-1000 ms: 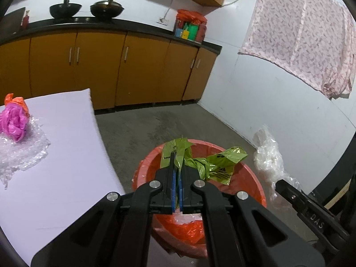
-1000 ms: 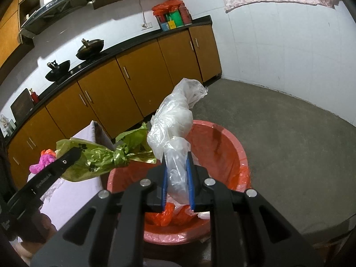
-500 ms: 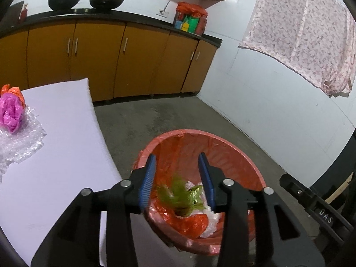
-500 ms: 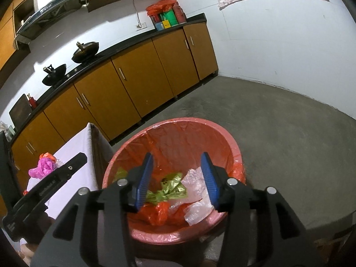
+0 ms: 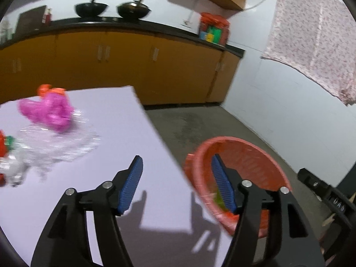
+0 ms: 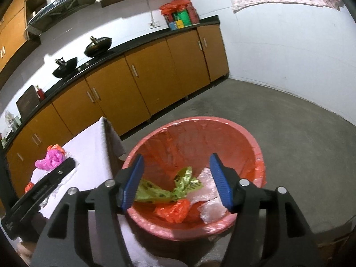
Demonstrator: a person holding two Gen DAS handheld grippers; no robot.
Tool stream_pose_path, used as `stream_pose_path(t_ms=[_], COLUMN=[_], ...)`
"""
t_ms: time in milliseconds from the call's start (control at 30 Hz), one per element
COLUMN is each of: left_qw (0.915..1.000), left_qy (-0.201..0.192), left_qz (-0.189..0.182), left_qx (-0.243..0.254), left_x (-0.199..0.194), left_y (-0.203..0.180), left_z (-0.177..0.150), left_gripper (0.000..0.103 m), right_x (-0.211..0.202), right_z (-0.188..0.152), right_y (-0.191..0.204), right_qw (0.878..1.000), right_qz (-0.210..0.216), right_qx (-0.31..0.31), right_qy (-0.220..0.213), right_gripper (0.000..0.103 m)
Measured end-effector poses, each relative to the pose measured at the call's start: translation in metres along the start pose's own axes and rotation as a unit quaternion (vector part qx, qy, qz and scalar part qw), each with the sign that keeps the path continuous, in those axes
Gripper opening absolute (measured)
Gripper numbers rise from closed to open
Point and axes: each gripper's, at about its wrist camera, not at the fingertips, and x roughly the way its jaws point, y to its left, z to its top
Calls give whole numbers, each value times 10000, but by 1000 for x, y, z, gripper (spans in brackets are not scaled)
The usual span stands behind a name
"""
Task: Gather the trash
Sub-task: 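Grasp the red bag on the table with the left gripper and lift it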
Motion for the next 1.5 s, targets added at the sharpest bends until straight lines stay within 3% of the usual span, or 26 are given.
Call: stream_pose_path(t_ms=[200, 367, 533, 633, 800, 1100, 1300, 1500], left_qw=[9957, 9785, 9612, 9597, 9648, 9646, 9670, 9696], left_qy=[-313, -491, -428, -320, -138, 201, 310, 86], left_qz=[854, 1956, 2551, 2598, 2463, 2417, 2273, 2210], left_qx=[-166, -440, -962, -1023, -906, -1035, -1106, -1051], left_x=[-40, -76, -93, -91, -78, -56, -52, -66], left_y=[64, 140, 202, 219, 221, 235, 242, 240], left_z=[-3, -8, -11, -13, -13, -15, -18, -19], left_gripper=[76, 76, 76, 76, 76, 69, 52, 34], right_x=[3, 5, 8, 9, 9, 13, 16, 20], right_z=[-5, -13, -22, -27, -34, -39, -44, -48], right_y=[32, 64, 93, 110, 133, 154, 166, 180], right_qw=[9993, 9975, 9949, 9931, 9900, 9862, 9836, 9807], right_qz=[281, 494, 688, 772, 840, 897, 962, 1075], right_qx=[-220, -471, -656, -798, -1033, -1270, -1384, -1477], right_qy=[97, 204, 334, 388, 458, 574, 643, 700], right_gripper=[64, 65, 65, 65, 65, 65, 65, 65])
